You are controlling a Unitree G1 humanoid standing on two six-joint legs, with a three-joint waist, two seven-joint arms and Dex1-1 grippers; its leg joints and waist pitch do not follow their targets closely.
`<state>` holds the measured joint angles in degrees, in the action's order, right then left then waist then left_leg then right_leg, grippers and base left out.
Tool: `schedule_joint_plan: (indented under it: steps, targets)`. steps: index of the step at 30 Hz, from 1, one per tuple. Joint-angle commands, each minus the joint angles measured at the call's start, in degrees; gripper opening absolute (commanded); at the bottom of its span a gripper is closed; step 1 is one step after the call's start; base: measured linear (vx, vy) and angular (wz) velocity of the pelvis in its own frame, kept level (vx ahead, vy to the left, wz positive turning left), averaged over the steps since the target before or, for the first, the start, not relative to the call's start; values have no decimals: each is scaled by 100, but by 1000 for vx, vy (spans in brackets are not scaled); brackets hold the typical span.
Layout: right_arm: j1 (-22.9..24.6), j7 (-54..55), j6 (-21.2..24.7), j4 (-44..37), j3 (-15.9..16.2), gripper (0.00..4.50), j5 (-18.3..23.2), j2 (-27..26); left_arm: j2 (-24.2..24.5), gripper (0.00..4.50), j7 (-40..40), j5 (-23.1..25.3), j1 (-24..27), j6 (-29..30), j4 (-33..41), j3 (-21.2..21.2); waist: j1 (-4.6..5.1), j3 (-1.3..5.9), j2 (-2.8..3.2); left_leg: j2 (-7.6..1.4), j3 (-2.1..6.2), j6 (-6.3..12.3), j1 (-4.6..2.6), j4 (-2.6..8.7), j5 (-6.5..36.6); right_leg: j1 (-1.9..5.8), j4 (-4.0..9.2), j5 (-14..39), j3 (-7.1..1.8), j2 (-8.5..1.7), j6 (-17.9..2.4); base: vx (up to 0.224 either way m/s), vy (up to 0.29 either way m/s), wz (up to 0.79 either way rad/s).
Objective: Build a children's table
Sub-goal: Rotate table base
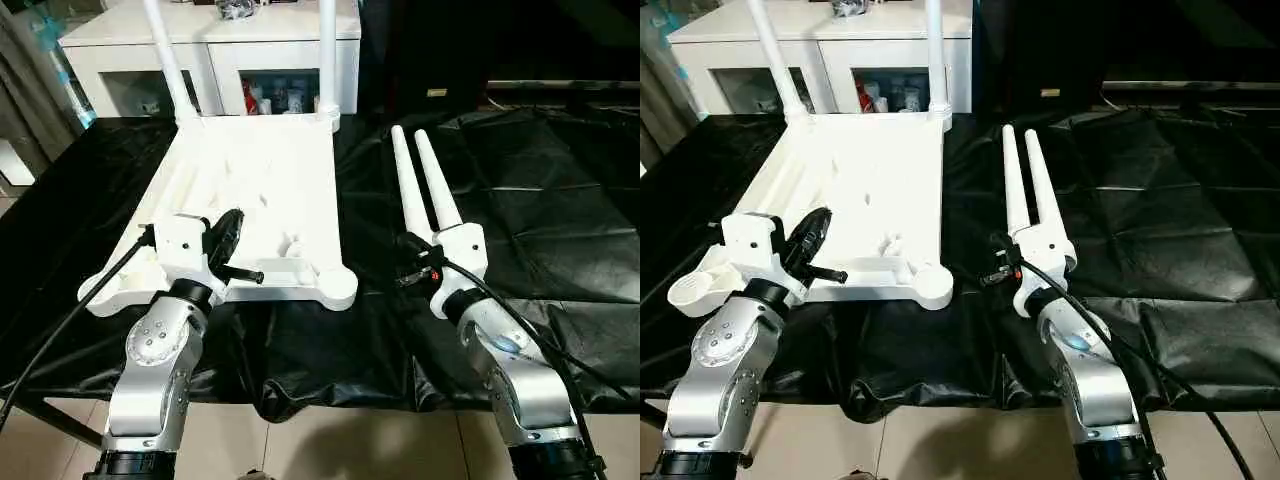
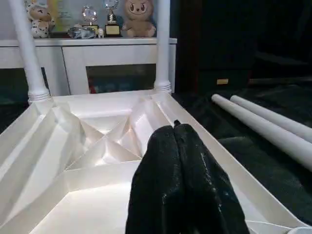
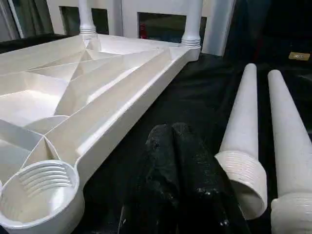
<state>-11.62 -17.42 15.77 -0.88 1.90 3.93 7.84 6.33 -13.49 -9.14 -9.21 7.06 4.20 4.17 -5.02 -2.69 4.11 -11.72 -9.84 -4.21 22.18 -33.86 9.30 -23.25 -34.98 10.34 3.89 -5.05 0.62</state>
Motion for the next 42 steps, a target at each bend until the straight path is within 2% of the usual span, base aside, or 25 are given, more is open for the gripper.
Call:
schedule_joint_plan:
  steps: [1, 18, 42]
  targets:
    - [-76, 13, 73, 29, 11, 3, -7, -7, 17, 0, 34, 53, 11, 45, 76, -3, 10, 340, -62, -50, 40, -13, -63, 426, 1893, 191, 561, 2238, -198, -205, -375, 0, 0, 0]
    - [-76, 13, 73, 29, 11, 3, -7, -7, 17, 0, 34, 53, 11, 45, 76, -3, 13, 342, -62, -52, 40, -13, -57, 427, 1872, 192, 553, 2161, -200, -203, -394, 0, 0, 0]
    - [-76, 13, 73, 29, 11, 3, -7, -7, 17, 0, 34, 53, 11, 45, 76, -3, 14, 333, -59, -52, 45, -28, -64, 437, 1958, 181, 572, 2327, -196, -205, -346, 0, 0, 0]
